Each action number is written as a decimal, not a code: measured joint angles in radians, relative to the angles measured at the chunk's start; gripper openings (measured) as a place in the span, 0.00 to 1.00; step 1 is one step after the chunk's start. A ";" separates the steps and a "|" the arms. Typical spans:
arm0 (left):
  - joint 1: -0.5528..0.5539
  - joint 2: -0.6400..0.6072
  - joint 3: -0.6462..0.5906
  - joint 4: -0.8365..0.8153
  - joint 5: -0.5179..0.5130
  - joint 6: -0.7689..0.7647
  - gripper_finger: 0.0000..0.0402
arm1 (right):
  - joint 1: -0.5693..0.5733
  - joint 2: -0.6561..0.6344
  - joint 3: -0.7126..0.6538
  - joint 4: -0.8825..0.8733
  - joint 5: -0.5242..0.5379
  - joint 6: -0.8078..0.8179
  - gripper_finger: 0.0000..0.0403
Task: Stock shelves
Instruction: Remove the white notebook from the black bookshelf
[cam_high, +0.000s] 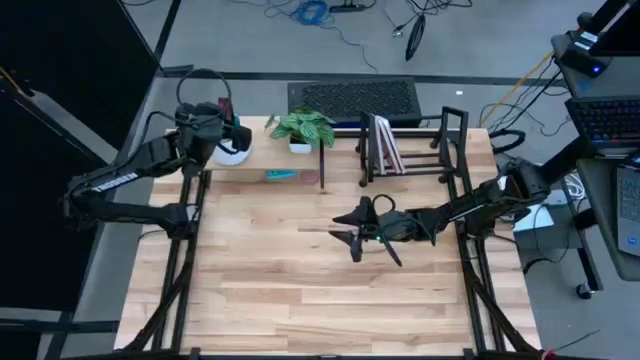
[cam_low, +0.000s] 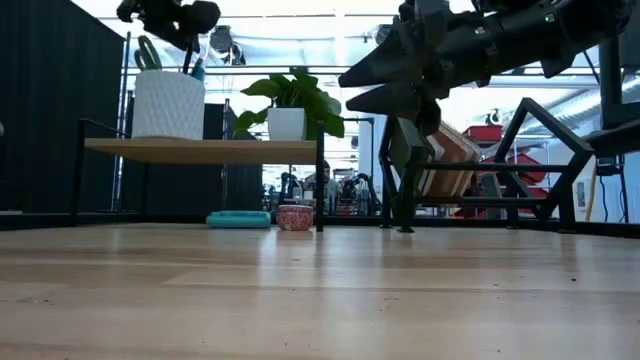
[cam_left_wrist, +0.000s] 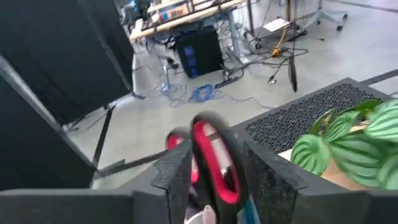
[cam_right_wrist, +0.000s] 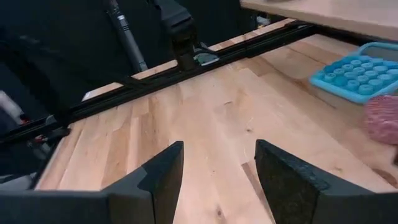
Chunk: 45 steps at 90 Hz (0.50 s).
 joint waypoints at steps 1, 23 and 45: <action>-0.003 -0.002 0.004 0.001 0.000 0.006 0.34 | 0.000 -0.001 0.000 -0.001 -0.003 -0.001 0.45; -0.103 -0.006 0.093 0.033 0.096 0.122 0.35 | 0.000 -0.062 0.000 -0.038 -0.024 -0.052 0.45; -0.208 -0.004 0.097 0.037 0.404 0.142 0.35 | 0.000 -0.192 0.000 -0.206 -0.020 -0.113 0.45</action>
